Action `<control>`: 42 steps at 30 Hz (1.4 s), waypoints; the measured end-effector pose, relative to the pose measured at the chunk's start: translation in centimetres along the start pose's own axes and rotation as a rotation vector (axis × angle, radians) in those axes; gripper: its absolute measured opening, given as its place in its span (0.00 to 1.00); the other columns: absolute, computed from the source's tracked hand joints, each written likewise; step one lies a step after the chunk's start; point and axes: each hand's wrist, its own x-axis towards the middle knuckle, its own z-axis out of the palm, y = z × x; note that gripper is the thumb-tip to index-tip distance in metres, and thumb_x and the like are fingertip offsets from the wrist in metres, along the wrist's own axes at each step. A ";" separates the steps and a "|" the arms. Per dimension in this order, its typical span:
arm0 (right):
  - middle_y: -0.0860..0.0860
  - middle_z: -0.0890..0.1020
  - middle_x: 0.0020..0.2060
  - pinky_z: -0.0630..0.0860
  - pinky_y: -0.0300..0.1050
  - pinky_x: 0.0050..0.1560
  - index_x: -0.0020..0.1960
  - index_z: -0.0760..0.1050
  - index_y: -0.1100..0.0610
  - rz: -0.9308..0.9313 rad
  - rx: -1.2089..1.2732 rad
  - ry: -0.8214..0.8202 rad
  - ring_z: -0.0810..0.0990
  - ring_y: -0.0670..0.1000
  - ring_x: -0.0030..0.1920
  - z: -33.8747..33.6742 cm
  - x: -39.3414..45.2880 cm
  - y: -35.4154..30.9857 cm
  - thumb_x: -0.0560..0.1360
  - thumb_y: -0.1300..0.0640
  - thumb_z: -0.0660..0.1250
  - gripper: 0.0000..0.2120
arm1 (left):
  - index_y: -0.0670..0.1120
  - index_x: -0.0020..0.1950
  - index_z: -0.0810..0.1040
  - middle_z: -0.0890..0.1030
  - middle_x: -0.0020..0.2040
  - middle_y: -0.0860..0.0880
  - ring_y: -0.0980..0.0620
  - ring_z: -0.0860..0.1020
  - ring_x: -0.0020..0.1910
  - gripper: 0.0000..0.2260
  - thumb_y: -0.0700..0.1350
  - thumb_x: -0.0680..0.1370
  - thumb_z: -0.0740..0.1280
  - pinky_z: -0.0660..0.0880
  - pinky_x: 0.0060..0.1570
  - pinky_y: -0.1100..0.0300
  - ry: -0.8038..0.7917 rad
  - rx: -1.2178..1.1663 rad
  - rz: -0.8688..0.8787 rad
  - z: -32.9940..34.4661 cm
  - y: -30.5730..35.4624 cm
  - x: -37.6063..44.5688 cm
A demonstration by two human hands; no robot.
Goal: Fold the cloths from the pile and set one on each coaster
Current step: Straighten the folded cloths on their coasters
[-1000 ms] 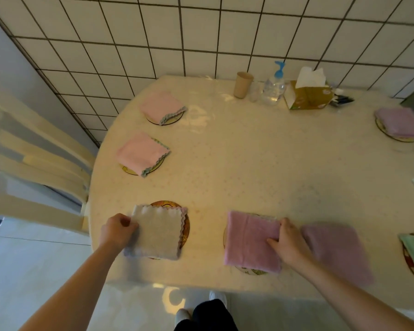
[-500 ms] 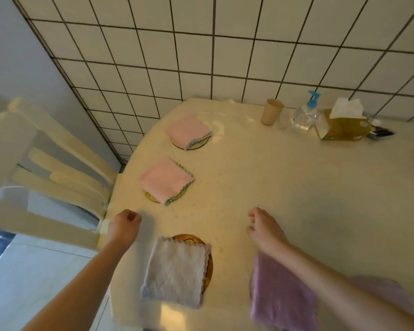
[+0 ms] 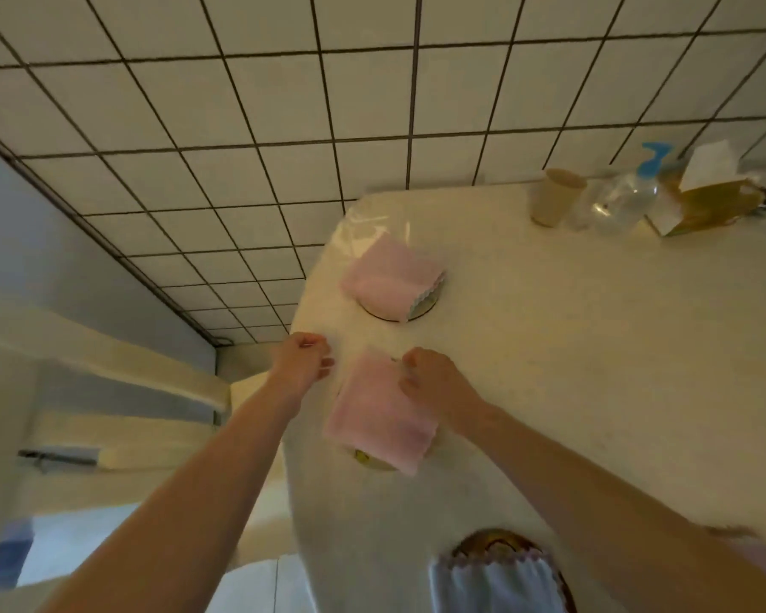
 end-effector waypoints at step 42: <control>0.53 0.81 0.45 0.74 0.44 0.38 0.56 0.75 0.52 0.524 1.025 -0.310 0.79 0.50 0.40 0.9 -0.9 3.1 0.74 0.59 0.63 0.12 | 0.42 0.67 0.70 0.77 0.61 0.44 0.46 0.77 0.56 0.17 0.35 0.78 0.63 0.76 0.51 0.51 -0.323 -0.051 -0.088 8.5 7.2 12.7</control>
